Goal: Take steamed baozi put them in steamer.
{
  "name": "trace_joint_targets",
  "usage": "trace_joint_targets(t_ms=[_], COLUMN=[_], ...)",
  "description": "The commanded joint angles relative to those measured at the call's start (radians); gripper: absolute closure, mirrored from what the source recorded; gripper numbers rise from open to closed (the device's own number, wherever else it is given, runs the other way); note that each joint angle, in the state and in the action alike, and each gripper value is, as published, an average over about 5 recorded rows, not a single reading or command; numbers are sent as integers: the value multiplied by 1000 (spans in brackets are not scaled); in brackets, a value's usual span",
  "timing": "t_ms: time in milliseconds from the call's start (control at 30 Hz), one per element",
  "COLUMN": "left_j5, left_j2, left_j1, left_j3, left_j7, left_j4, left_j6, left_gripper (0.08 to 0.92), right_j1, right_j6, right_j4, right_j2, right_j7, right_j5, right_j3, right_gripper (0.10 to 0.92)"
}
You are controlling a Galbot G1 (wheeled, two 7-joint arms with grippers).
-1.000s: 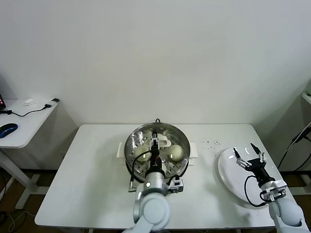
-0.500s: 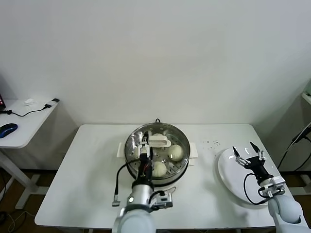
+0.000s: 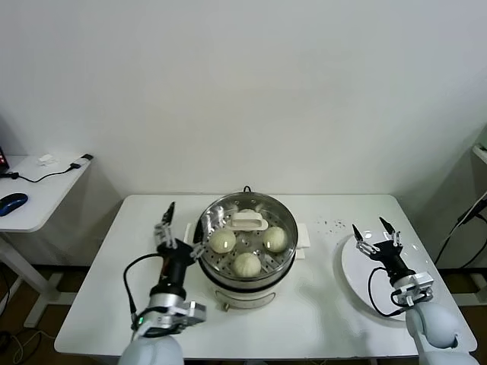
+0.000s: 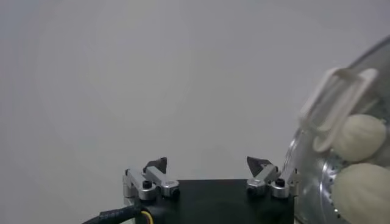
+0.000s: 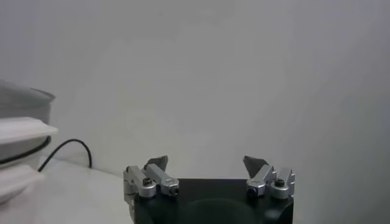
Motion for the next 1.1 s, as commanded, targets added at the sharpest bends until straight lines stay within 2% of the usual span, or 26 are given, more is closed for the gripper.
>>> trace_joint_targets(t_ms=[33, 300, 1100], left_j5=[-866, -988, -907], left_j2=[-48, -51, -93], left_j1=[104, 111, 138], left_j3=[-430, -453, -434], left_j7=[-29, 42, 99], left_j4=[80, 207, 172], left_j6=[-329, -407, -417], left_gripper=[177, 177, 177], right_j1=[-12, -35, -72], right_j6=[-30, -67, -71], right_j4=[83, 106, 122], right_j2=[28, 25, 24], right_j7=[40, 39, 56], right_j5=[-19, 9, 27], right_j3=[-17, -20, 14], right_gripper=[203, 203, 203])
